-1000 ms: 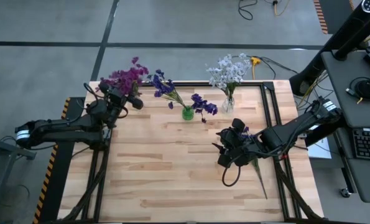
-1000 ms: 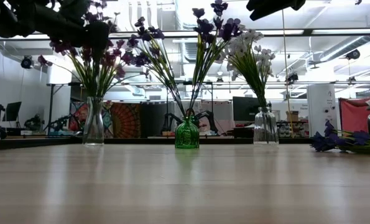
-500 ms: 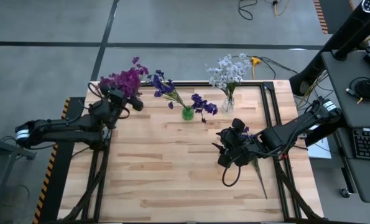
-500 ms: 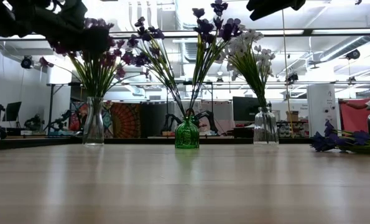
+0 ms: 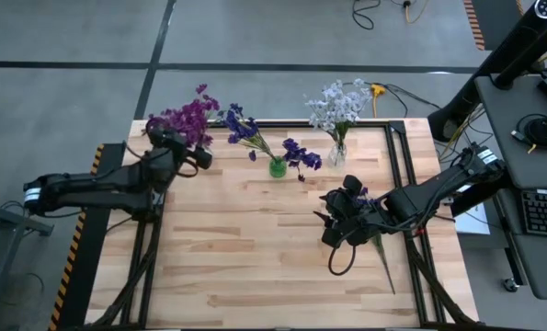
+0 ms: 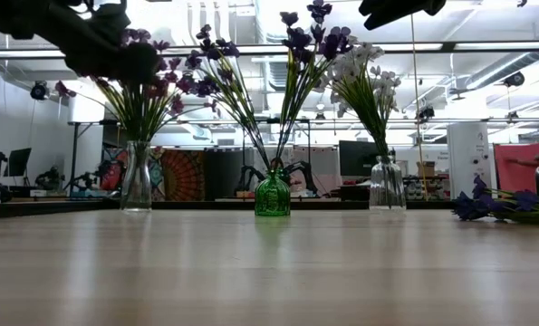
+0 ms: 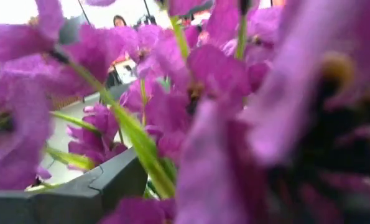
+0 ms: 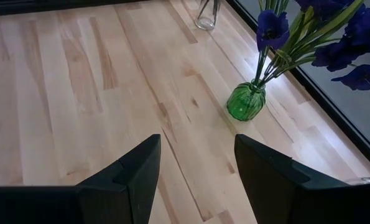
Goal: Sort flowers into vase by color
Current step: Put the blue flowers into the green flower vase
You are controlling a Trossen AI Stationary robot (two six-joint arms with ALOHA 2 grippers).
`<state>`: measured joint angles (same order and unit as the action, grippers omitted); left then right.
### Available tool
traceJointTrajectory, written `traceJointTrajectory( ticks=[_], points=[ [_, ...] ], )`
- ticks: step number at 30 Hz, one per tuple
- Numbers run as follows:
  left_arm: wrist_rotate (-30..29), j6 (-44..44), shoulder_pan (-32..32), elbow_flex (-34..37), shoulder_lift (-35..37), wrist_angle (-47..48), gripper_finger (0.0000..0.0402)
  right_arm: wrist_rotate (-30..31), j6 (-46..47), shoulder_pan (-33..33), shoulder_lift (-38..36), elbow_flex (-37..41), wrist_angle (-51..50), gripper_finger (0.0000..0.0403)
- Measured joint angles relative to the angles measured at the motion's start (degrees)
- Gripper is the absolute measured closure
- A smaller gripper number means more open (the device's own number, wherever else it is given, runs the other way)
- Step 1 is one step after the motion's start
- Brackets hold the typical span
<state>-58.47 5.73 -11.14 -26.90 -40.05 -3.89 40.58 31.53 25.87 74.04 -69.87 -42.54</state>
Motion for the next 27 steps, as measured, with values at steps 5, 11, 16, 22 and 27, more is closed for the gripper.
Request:
traceJointTrajectory(
  ticks=[5, 11, 16, 22, 27],
  points=[
    [0.0, -5.1, 0.0, -3.4, 0.1, 10.5, 0.0112, 0.0, 0.0, 0.0, 0.0, 0.0, 0.0, 0.0204],
    [1.5, -13.8, 0.2, -8.2, 0.1, 24.3, 0.0108, 0.0, 0.9, 0.0, 0.0, 0.0, 0.0, 0.0204],
    [9.9, -21.5, 0.2, -11.8, -0.2, 35.7, 0.0108, 0.0, 1.0, 0.0, 0.0, 0.0, 0.0, 0.0204],
    [16.7, -29.9, 0.2, -16.5, -1.0, 47.8, 0.0108, 0.0, 1.0, 0.0, 0.0, 0.0, 0.0, 0.0204],
    [23.3, -37.9, 0.4, -21.1, -2.0, 58.2, 0.0108, -1.8, 1.1, 0.0, 0.0, 0.0, 0.0, 0.0204]
  ],
)
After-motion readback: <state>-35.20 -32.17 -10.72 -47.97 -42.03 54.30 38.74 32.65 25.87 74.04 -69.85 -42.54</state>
